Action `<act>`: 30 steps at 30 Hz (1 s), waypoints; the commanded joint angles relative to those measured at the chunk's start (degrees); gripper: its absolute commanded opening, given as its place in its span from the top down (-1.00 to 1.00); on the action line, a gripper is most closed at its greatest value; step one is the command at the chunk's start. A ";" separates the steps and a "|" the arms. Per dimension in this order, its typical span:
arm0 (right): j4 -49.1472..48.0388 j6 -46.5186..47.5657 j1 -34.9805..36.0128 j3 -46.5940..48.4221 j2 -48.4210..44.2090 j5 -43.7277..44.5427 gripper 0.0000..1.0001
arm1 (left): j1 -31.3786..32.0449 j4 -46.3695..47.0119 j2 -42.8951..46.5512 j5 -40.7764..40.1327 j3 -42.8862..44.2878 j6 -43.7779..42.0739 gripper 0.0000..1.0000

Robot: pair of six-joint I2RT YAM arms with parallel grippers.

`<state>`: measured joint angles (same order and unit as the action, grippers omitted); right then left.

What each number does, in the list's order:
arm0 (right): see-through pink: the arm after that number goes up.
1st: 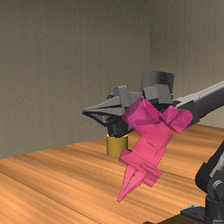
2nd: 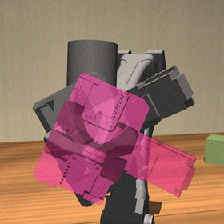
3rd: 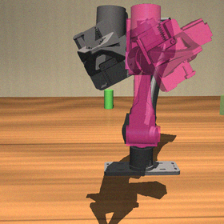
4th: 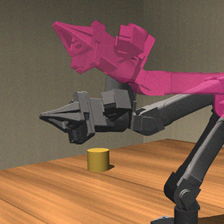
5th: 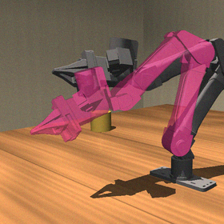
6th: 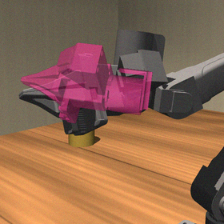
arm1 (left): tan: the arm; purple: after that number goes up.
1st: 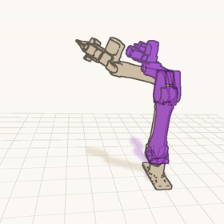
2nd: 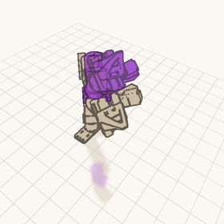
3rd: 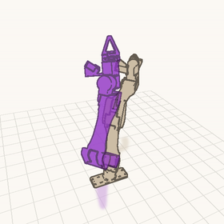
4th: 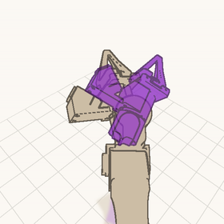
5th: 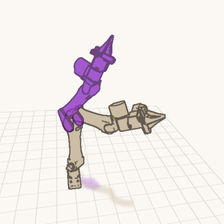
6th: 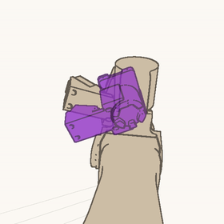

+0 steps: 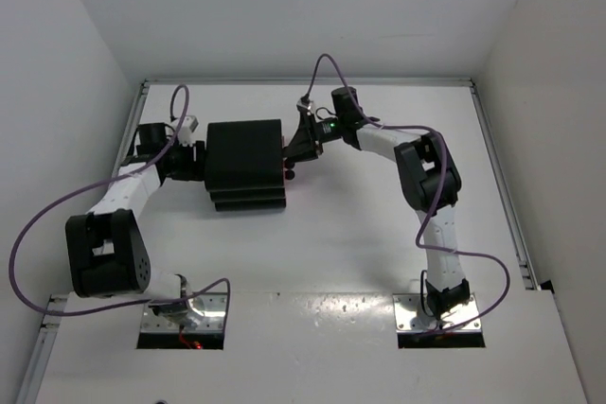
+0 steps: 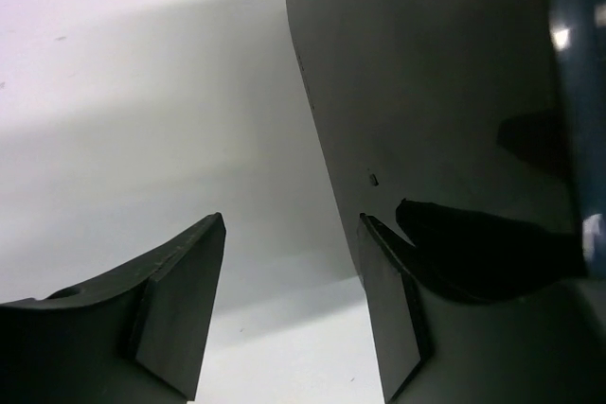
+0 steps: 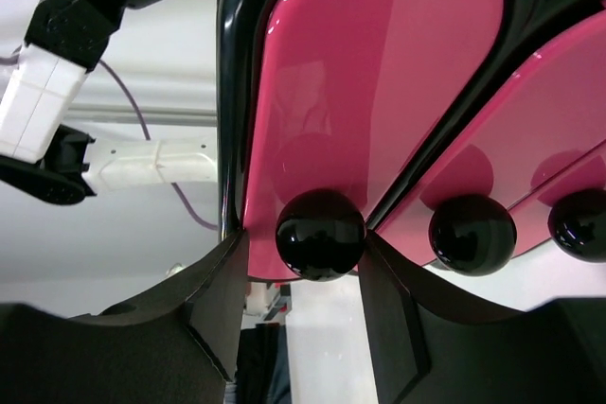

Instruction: Sort the tools into containers

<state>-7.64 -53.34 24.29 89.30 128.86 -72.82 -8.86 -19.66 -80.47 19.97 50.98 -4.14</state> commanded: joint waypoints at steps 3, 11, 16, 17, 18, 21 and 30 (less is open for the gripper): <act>-3.08 0.17 -2.14 -1.22 -5.37 -0.92 0.01 | 6.66 3.75 -5.83 4.20 4.21 3.70 -0.27; -3.08 1.83 -8.99 -5.35 -8.27 -2.50 0.01 | 13.34 7.70 -13.31 4.20 9.58 8.80 -0.22; -3.08 1.84 -13.21 -5.89 -8.80 -3.03 0.01 | 17.38 9.03 -13.84 1.67 10.18 10.21 -0.22; -3.08 1.84 -13.22 -5.89 -8.80 -3.03 0.01 | 17.39 9.55 -14.45 1.65 10.19 10.73 -0.22; -3.08 1.84 -13.83 -5.89 -8.80 -3.03 0.01 | 18.00 9.55 -14.46 1.13 10.89 10.73 -0.19; -3.08 1.84 -14.45 -5.89 -8.80 -3.56 0.01 | 18.53 9.55 -15.60 0.42 11.42 10.73 -0.19; -2.56 2.98 -15.06 -8.44 -10.64 -4.09 0.01 | 20.63 10.96 -18.93 0.34 13.62 11.35 -0.19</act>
<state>-7.75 -51.81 8.75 80.75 123.31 -74.72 8.45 -11.40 -98.08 18.41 61.65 7.03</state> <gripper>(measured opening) 0.495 0.597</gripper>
